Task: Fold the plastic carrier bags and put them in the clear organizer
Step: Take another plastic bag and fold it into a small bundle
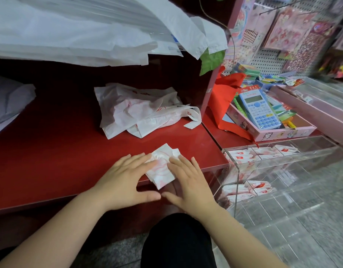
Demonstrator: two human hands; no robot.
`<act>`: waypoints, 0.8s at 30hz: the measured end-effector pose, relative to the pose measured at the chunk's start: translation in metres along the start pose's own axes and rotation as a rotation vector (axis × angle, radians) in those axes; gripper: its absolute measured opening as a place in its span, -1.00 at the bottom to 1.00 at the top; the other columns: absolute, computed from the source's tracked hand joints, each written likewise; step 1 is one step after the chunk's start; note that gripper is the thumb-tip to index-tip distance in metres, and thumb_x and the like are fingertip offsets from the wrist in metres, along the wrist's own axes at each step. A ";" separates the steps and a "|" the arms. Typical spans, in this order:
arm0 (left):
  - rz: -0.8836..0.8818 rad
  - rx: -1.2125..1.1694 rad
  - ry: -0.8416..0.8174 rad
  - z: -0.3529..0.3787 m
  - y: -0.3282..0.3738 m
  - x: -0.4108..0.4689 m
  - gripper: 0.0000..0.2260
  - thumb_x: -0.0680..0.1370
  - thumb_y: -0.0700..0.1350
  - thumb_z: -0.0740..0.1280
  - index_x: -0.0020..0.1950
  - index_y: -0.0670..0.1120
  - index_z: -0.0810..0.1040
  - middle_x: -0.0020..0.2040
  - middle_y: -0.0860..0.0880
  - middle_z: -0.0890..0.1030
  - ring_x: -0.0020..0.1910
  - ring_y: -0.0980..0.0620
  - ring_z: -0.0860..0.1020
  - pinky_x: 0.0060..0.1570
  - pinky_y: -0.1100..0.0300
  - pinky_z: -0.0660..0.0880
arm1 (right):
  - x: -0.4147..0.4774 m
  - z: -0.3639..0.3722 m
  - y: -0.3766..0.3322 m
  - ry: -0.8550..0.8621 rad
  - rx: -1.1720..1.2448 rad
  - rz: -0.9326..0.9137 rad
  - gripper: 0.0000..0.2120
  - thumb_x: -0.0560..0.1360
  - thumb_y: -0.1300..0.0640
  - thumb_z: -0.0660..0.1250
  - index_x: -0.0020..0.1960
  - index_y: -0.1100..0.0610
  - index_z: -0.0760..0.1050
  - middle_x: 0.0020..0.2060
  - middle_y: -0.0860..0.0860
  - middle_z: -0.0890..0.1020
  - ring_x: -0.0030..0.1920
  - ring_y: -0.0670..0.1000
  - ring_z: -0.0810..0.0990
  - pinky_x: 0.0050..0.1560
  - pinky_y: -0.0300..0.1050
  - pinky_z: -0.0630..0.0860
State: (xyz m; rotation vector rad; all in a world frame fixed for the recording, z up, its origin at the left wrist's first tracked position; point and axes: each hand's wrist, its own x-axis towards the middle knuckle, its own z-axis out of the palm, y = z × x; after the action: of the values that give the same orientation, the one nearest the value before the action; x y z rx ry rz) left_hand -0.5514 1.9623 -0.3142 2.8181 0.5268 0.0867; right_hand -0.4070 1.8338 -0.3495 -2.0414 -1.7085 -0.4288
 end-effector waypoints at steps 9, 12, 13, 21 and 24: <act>0.189 -0.002 0.592 0.014 0.013 -0.001 -0.72 0.39 -0.03 0.18 -0.27 -0.09 0.67 -0.33 0.07 0.62 -0.21 0.09 0.40 -0.19 0.20 0.34 | 0.011 -0.021 -0.027 0.095 -0.321 0.076 -0.39 0.08 -0.08 0.50 0.08 0.10 0.52 -0.10 -0.04 0.66 -0.06 0.00 0.64 0.04 0.01 0.53; 0.216 0.060 0.679 0.015 0.025 0.001 -0.69 0.46 0.01 0.18 -0.32 -0.10 0.62 -0.42 0.03 0.57 -0.27 0.05 0.36 -0.27 0.15 0.32 | 0.008 -0.030 -0.027 0.273 -0.240 -0.010 -0.65 0.28 0.09 0.24 0.07 0.10 0.41 -0.15 -0.02 0.64 -0.23 0.01 0.59 -0.11 -0.14 0.37; 0.232 0.071 0.696 0.014 0.032 0.002 -0.62 0.52 0.05 0.15 -0.33 -0.10 0.61 -0.43 0.02 0.55 -0.29 0.04 0.35 -0.29 0.15 0.31 | 0.004 -0.035 -0.024 0.273 -0.262 -0.022 -0.72 0.28 0.13 0.24 -0.01 0.09 0.46 -0.25 -0.04 0.62 -0.29 0.02 0.56 -0.16 -0.15 0.32; 0.351 -0.099 0.688 0.010 0.103 0.023 -0.48 0.58 0.19 0.05 -0.32 -0.10 0.60 -0.36 0.07 0.56 -0.27 0.10 0.38 -0.26 0.28 0.32 | -0.022 -0.087 0.033 -0.061 -0.068 0.051 -0.92 0.18 0.04 0.40 -0.36 0.03 0.56 -0.54 -0.04 0.54 -0.55 0.01 0.53 -0.53 -0.32 0.32; 0.344 -0.258 0.687 0.014 0.125 0.042 -0.50 0.57 0.19 0.07 -0.17 -0.13 0.64 -0.18 0.03 0.61 -0.14 0.12 0.45 -0.12 0.26 0.37 | -0.041 -0.122 0.063 -0.083 0.038 0.291 -0.77 0.42 0.11 0.21 -0.05 0.09 0.62 -0.24 0.06 0.67 -0.23 0.10 0.63 -0.33 -0.16 0.44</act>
State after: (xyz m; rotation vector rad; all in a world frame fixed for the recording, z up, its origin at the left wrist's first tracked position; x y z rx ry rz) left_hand -0.4672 1.8624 -0.2932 2.5348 0.1301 1.1255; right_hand -0.3475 1.7273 -0.2746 -2.2617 -1.4204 -0.2174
